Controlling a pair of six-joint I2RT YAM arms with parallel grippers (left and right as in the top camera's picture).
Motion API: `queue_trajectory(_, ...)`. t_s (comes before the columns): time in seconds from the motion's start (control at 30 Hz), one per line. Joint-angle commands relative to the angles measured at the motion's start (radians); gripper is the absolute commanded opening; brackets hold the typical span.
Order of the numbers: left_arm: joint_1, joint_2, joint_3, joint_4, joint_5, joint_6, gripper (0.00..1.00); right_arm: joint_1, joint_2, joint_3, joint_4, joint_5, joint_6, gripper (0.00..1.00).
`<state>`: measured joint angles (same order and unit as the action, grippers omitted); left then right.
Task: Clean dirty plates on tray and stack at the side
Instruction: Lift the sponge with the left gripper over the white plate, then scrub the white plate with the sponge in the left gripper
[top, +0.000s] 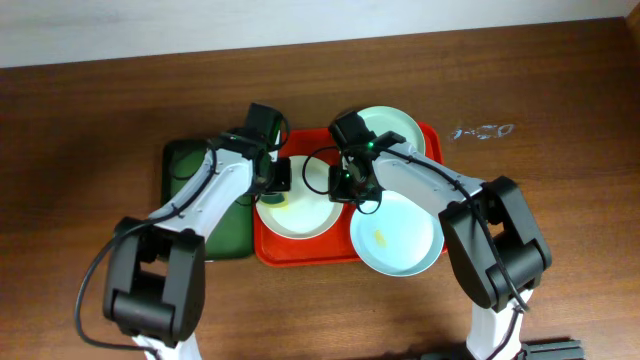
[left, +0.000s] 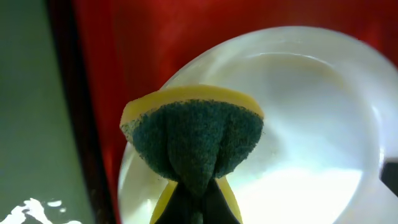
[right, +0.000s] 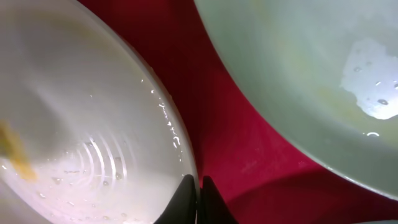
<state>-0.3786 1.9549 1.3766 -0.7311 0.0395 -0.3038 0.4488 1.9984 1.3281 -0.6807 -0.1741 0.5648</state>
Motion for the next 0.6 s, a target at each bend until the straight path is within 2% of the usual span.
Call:
queue_trajectory(0.0, -0.001, 0.076, 0.012, 0.026, 0.037, -0.026, 0.0, 0.01, -0.004, -0.004, 0.001, 0.006, 0.006, 0.04)
queue_trajectory(0.07, -0.002, 0.106, 0.012, 0.025, 0.046, -0.025, 0.0, 0.01, -0.004, -0.004, 0.003, 0.006, 0.005, 0.04)
queue_trajectory(0.2, -0.013, 0.161, 0.012, 0.028, 0.051, -0.025, 0.0, 0.01, -0.004, -0.004, 0.013, 0.006, 0.005, 0.14)
queue_trajectory(0.23, -0.013, 0.173, 0.012, 0.027, 0.051, -0.025, 0.0, 0.01, -0.004, -0.004, 0.015, 0.006, 0.004, 0.13)
queue_trajectory(0.3, -0.013, 0.179, 0.012, 0.016, 0.051, -0.025, 0.0, 0.01, -0.004, -0.004, 0.016, 0.006, -0.008, 0.04)
queue_trajectory(0.37, -0.014, 0.179, 0.012, 0.014, 0.063, -0.024, 0.0, 0.01, -0.004, -0.004, 0.016, 0.005, -0.007, 0.04)
queue_trajectory(0.47, -0.014, 0.179, 0.012, 0.013, 0.2, -0.011, 0.0, 0.01, -0.004, -0.004, 0.016, 0.005, -0.007, 0.04)
queue_trajectory(0.57, -0.011, 0.177, 0.022, 0.008, 0.293, 0.051, 0.0, 0.01, -0.004, -0.004, 0.016, 0.005, -0.007, 0.04)
